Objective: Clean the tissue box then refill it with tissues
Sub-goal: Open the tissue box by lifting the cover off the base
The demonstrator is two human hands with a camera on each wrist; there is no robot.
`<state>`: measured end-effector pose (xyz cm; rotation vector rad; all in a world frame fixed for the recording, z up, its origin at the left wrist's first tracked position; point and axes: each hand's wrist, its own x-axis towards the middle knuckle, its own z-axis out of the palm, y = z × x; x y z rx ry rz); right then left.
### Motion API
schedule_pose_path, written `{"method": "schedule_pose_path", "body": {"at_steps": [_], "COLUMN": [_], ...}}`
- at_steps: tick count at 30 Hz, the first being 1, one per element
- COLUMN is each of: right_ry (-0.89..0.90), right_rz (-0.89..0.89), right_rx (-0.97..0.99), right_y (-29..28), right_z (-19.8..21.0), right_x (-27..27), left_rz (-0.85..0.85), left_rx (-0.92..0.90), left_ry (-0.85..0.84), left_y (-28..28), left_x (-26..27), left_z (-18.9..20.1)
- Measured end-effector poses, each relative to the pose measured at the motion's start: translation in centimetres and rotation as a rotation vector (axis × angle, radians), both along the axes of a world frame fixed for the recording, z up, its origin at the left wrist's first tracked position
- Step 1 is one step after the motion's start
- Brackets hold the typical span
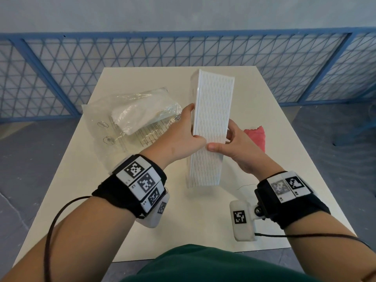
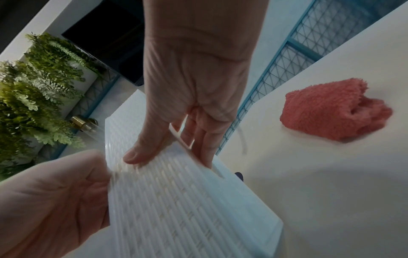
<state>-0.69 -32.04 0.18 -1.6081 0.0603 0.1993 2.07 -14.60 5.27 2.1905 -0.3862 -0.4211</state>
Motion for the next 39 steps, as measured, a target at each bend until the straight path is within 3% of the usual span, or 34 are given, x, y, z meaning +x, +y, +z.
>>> {"method": "schedule_pose_path", "body": {"at_steps": [23, 28, 33, 36, 39], "right_ry": [-0.047, -0.017, 0.023, -0.003, -0.042], "right_rz": [0.007, 0.032, -0.275, -0.247, -0.351], "right_rx": [0.041, 0.086, 0.141, 0.109, 0.109], "right_y": [-0.4, -1.3, -1.5, -0.6, -0.2], "right_z": [0.0, 1.6, 2.3, 2.2, 2.0], "right_x": [-0.2, -0.1, 0.5, 0.6, 1.0], "left_rz": [-0.033, -0.142, -0.060, -0.045, -0.084], "left_rx": [-0.082, 0.097, 0.189, 0.294, 0.284], "left_ry": [-0.087, -0.246, -0.323, -0.418, -0.438], "left_y": [0.4, 0.4, 0.2, -0.5, -1.0], "left_x": [-0.1, -0.3, 0.1, 0.1, -0.2], "left_z": [-0.6, -0.8, -1.0, -1.3, -1.5]}}
